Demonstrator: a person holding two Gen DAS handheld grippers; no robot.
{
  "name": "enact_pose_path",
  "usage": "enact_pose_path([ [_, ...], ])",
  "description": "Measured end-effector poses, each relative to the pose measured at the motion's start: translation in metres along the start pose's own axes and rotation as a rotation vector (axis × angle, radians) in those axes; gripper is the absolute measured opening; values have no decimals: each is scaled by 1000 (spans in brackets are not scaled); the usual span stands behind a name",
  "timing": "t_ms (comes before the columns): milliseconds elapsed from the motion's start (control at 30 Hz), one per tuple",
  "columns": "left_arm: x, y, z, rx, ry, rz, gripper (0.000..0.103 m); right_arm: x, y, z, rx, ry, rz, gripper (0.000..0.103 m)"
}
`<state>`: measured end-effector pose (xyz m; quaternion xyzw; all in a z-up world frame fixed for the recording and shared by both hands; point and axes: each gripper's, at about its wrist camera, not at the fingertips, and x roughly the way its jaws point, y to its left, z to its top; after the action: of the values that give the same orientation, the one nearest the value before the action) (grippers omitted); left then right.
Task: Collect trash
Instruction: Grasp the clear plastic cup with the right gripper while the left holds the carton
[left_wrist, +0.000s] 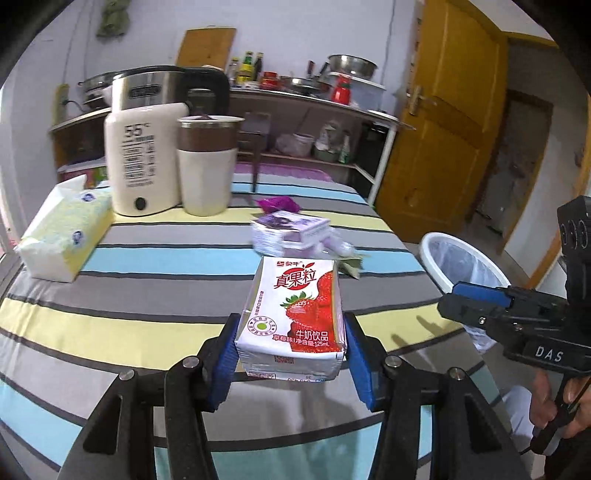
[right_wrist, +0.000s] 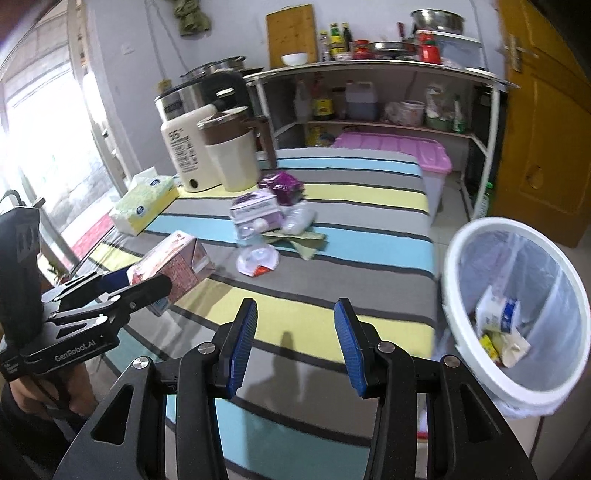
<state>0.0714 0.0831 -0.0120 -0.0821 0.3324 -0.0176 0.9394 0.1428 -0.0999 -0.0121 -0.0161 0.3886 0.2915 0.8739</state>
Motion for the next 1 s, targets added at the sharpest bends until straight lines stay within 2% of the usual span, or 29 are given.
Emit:
enact_pose_path([
  [333, 0, 27, 0, -59, -1, 69, 53, 47, 28, 29, -59, 40, 47, 45],
  [567, 5, 39, 0, -87, 8, 77, 53, 79, 34, 44, -68, 67, 53, 45],
  [700, 8, 43, 0, -96, 14, 76, 53, 93, 35, 50, -68, 78, 54, 40],
  [800, 10, 45, 1, -100, 16, 78, 53, 97, 38, 52, -79, 80, 57, 28],
  [1000, 9, 43, 1, -96, 12, 80, 53, 89, 40, 49, -86, 64, 57, 27],
])
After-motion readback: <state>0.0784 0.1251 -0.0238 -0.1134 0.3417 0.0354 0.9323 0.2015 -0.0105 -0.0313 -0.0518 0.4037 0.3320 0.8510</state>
